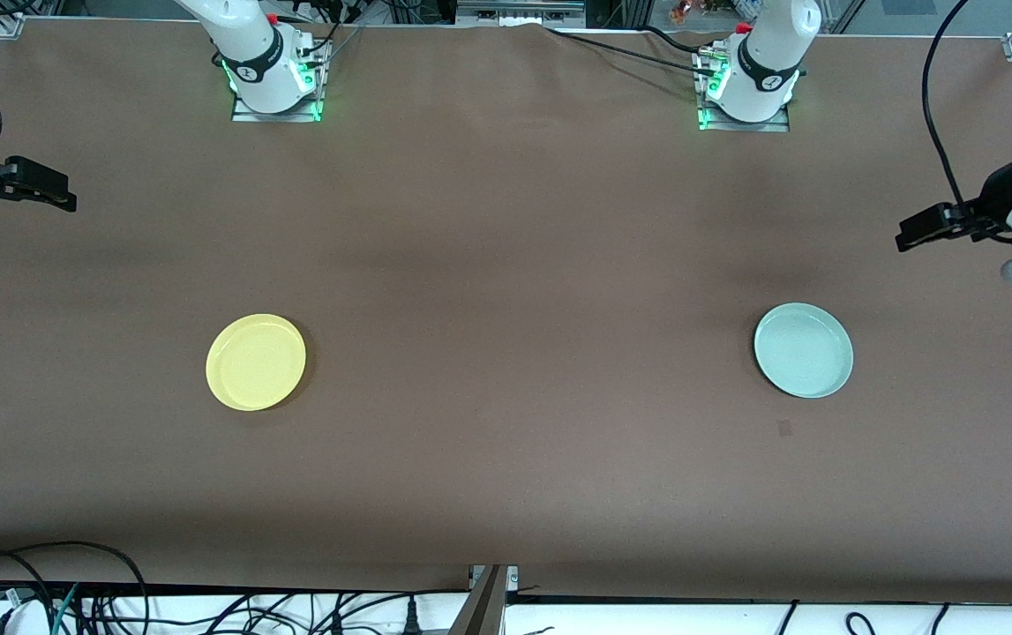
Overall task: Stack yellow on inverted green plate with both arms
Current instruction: 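Move the left gripper down to the rim of the green plate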
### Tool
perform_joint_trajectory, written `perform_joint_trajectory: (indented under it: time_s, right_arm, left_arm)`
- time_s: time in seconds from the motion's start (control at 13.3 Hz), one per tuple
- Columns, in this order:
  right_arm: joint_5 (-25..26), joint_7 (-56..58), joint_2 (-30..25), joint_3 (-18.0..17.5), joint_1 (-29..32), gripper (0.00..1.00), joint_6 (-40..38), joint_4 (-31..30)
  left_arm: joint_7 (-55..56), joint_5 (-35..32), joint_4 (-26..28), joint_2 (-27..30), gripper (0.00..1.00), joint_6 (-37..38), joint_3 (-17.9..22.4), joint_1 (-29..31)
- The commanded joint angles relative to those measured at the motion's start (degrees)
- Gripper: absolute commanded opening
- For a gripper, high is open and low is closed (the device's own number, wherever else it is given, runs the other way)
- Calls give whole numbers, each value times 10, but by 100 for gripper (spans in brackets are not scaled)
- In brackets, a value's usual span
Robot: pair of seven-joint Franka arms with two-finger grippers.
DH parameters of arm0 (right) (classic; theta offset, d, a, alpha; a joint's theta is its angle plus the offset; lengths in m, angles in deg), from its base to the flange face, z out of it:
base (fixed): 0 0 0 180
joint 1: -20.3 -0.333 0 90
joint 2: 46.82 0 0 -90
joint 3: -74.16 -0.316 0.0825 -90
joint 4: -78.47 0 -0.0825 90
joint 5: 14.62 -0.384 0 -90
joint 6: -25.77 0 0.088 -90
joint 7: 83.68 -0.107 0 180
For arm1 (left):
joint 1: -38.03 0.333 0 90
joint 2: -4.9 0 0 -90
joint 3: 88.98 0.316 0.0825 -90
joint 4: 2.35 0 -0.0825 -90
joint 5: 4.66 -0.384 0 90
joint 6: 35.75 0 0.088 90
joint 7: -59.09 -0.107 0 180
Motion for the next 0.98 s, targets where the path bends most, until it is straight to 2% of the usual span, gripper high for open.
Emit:
perform_joint_trajectory:
  time_s: [0.0, 0.23, 0.38, 0.9]
  right_arm:
    - [-6, 0, 5, -2, 5, 100, -4, 12]
    - [-6, 0, 4, -1, 6, 100, -4, 12]
    - [-6, -1, 4, -1, 6, 100, -4, 12]
    - [-6, 0, 5, -1, 7, 100, -3, 12]
  left_arm:
    - [-5, 1, -9, -31, 100, 2, 2, 6]
    - [-1, -3, 3, -68, 100, 1, 6, 16]
    - [0, -33, 2, -98, 100, -2, 5, 17]
    - [-10, -54, 2, -250, 100, -91, 5, 57]
